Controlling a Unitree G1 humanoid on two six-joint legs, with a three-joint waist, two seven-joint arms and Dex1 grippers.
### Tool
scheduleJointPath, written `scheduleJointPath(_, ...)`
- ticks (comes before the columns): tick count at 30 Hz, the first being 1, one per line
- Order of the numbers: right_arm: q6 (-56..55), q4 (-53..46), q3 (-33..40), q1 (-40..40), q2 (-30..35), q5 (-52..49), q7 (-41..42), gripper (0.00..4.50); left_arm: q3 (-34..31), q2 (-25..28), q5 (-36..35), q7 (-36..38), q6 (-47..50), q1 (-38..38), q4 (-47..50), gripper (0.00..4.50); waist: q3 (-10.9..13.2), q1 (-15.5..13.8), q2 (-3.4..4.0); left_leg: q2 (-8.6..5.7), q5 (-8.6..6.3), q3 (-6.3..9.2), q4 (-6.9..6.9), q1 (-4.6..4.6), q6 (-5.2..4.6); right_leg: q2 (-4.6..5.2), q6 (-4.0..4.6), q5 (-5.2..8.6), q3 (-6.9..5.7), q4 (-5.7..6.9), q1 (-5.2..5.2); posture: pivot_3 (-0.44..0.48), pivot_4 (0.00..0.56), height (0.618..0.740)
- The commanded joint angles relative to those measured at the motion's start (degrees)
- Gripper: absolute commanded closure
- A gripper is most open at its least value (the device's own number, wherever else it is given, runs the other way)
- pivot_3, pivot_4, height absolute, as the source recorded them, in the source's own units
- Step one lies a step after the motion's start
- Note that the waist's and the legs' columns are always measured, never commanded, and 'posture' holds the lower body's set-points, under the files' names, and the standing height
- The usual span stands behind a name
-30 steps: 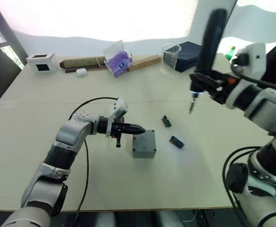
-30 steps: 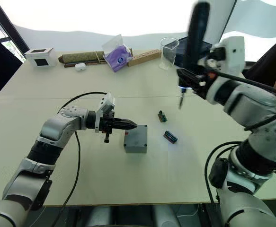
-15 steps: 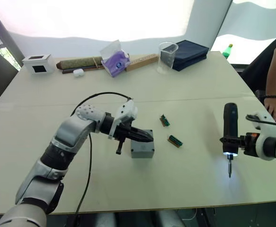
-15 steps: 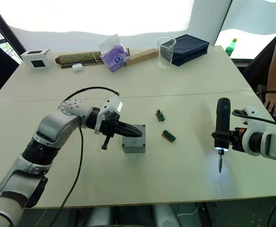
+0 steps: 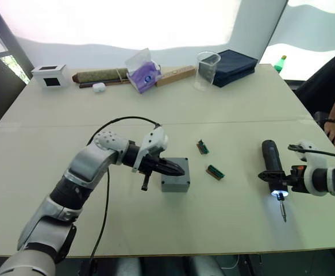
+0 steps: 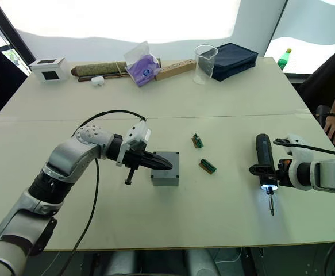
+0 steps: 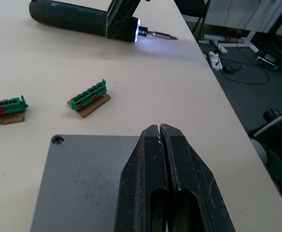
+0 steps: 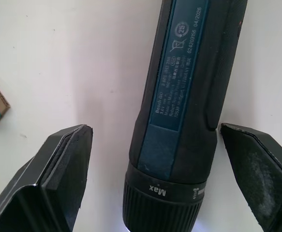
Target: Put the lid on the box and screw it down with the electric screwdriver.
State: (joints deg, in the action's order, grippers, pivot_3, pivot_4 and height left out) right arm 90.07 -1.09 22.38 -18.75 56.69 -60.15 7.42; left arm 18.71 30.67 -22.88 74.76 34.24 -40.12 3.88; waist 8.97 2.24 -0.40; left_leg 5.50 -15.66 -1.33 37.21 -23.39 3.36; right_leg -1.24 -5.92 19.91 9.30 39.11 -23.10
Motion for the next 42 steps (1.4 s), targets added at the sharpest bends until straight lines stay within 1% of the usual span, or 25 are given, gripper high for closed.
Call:
scheduleJointPath(1,-1.32,-4.00,2.42,-2.16,2.59,2.92,1.77,0.02,-1.66,0.82,0.78,-0.17,-1.58,-1.59,-1.72,4.50,0.00,0.04,0.00,0.00,0.00,0.00,-0.01,0.00,0.00,0.00,0.00,0.00,0.00,0.00,0.00,0.000,0.150,0.740)
scheduleJointPath(6,-1.67,-12.57,2.62,-7.41,9.87,3.14,7.36,0.02,-4.64,2.87,1.53,-0.04,-3.35,-4.66,-8.55,4.50,0.11,0.38,0.18,0.00,0.00,-0.01,-0.08,0.00,-0.01,-0.01,0.00,0.00,0.00,0.02,-0.10,0.000,0.150,0.740)
scheduleJointPath(8,-1.64,-16.27,1.80,-10.05,11.20,2.44,8.99,0.02,-5.58,3.49,2.37,-0.15,-4.98,-6.12,-12.53,4.50,0.11,0.42,0.18,0.02,0.00,0.01,-0.13,0.01,-0.01,-0.05,0.01,0.00,0.00,0.03,-0.15,0.000,0.150,0.740)
scheduleJointPath(10,-3.13,-21.86,0.06,-11.89,9.61,1.22,10.32,0.02,-6.07,3.82,3.57,-0.69,-6.55,-7.18,-16.20,4.50,0.11,0.33,0.17,0.02,-0.01,0.05,-0.17,0.01,-0.03,-0.07,0.01,0.00,-0.02,0.04,-0.16,0.000,0.150,0.740)
scheduleJointPath(11,-4.28,-24.83,-0.90,-11.56,8.34,0.64,11.02,0.02,-5.85,4.00,4.88,-1.05,-8.21,-7.29,-17.61,4.50,0.11,0.28,0.16,0.02,-0.01,0.06,-0.15,0.01,-0.03,-0.07,0.01,0.00,-0.03,0.04,-0.15,0.000,0.150,0.740)
scheduleJointPath(12,-5.99,-29.46,-2.78,-10.07,5.16,-0.76,11.45,0.02,-5.33,4.07,7.66,-2.86,-12.16,-7.04,-19.71,4.50,0.12,0.25,0.15,0.02,-0.02,0.06,-0.15,-0.01,-0.03,-0.06,0.01,0.00,-0.03,0.03,-0.15,0.000,0.150,0.740)
scheduleJointPath(14,-9.75,-36.53,-6.72,-5.97,0.03,-1.38,12.38,0.02,-4.97,3.64,10.37,-4.86,-15.71,-6.69,-22.87,4.50,0.13,0.25,-0.01,0.02,-0.02,0.08,-0.12,-0.02,-0.03,-0.06,0.01,0.00,-0.04,0.01,-0.12,0.000,0.150,0.740)
scheduleJointPath(17,-17.47,-43.82,-14.49,0.36,-1.79,4.63,14.89,0.02,-4.82,1.91,11.86,-6.49,-17.59,-4.98,-25.05,4.50,0.17,-0.19,0.02,0.02,-0.01,0.12,-0.10,-0.12,-0.02,-0.04,0.01,0.00,-0.08,0.03,-0.17,0.000,0.150,0.740)
scheduleJointPath(18,-18.98,-44.72,-15.85,1.81,-2.27,5.86,15.17,0.02,-4.67,1.54,12.50,-7.13,-18.14,-4.46,-25.31,4.50,0.17,-0.32,0.01,0.00,0.00,0.09,-0.09,-0.20,-0.01,0.02,0.00,0.01,-0.07,0.03,-0.24,0.000,0.150,0.740)
scheduleJointPath(20,-22.16,-45.53,-20.94,4.85,-4.90,8.99,14.54,0.02,-3.74,1.66,13.51,-7.57,-17.41,-1.27,-23.37,4.50,0.20,-0.29,-0.11,-0.01,0.00,0.06,-0.01,-0.22,0.00,0.06,0.00,0.00,-0.08,0.01,-0.23,0.000,0.150,0.740)
scheduleJointPath(22,-24.54,-45.11,-24.89,6.51,-7.69,11.51,14.04,0.02,-3.05,2.27,13.01,-7.03,-14.72,2.71,-18.49,4.50,0.18,0.02,-0.21,0.00,0.00,0.09,0.02,-0.18,0.00,0.05,0.00,0.00,-0.10,0.03,-0.18,0.000,0.150,0.740)
scheduleJointPath(24,-26.16,-43.58,-27.43,6.62,-10.26,13.69,13.65,0.02,-2.91,2.71,11.83,-6.31,-11.77,5.66,-13.46,4.50,0.19,0.27,-0.23,0.02,0.01,0.09,0.02,-0.17,0.02,0.04,0.00,0.01,-0.10,0.13,-0.20,0.000,0.150,0.740)
scheduleJointPath(26,-27.39,-42.44,-29.57,6.52,-11.84,15.67,13.85,0.02,-3.03,2.65,11.10,-6.41,-9.65,7.15,-10.42,4.50,0.18,0.23,-0.22,0.04,0.03,0.12,0.01,-0.16,0.06,0.01,0.00,0.00,-0.12,0.17,-0.22,0.000,0.150,0.740)
scheduleJointPath(30,-29.16,-40.01,-34.13,4.64,-14.10,19.83,14.70,0.02,-2.65,0.50,11.34,-8.50,-7.87,7.43,-8.37,4.50,0.18,0.00,-0.23,0.02,0.07,0.12,0.04,-0.08,0.12,0.02,0.01,0.00,-0.12,0.18,-0.13,0.000,0.150,0.740)
scheduleJointPath(32,-29.13,-40.26,-34.50,3.71,-14.69,19.78,15.74,0.02,-2.85,-1.56,11.11,-9.92,-7.65,6.65,-8.41,4.50,0.18,-0.11,-0.23,0.01,0.07,0.12,0.07,-0.08,0.11,0.02,0.01,0.00,-0.12,0.18,-0.12,0.000,0.150,0.740)
scheduleJointPath(35,-28.22,-41.03,-33.63,3.61,-15.84,17.83,16.87,0.02,-2.95,-3.05,11.21,-10.59,-7.97,5.85,-9.00,4.50,0.18,-0.14,-0.23,0.01,0.07,0.12,0.08,-0.09,0.11,0.02,0.00,0.00,-0.12,0.18,-0.11,0.000,0.150,0.740)
scheduleJointPath(39,-25.69,-42.82,-31.67,4.37,-17.40,14.09,17.35,0.02,-2.26,-4.80,13.14,-11.42,-11.29,2.66,-13.99,4.50,0.18,-0.06,-0.23,0.01,0.07,0.14,0.07,-0.09,0.11,0.01,0.01,0.00,-0.13,0.19,-0.12,0.000,0.150,0.740)
scheduleJointPath(42,-24.00,-44.03,-29.85,5.04,-16.75,12.78,17.24,0.02,-2.37,-4.49,14.51,-11.27,-13.46,0.72,-17.52,4.50,0.19,-0.14,-0.23,-0.01,0.06,0.15,0.11,-0.09,0.11,0.01,0.00,0.00,-0.14,0.19,-0.09,0.000,0.150,0.740)
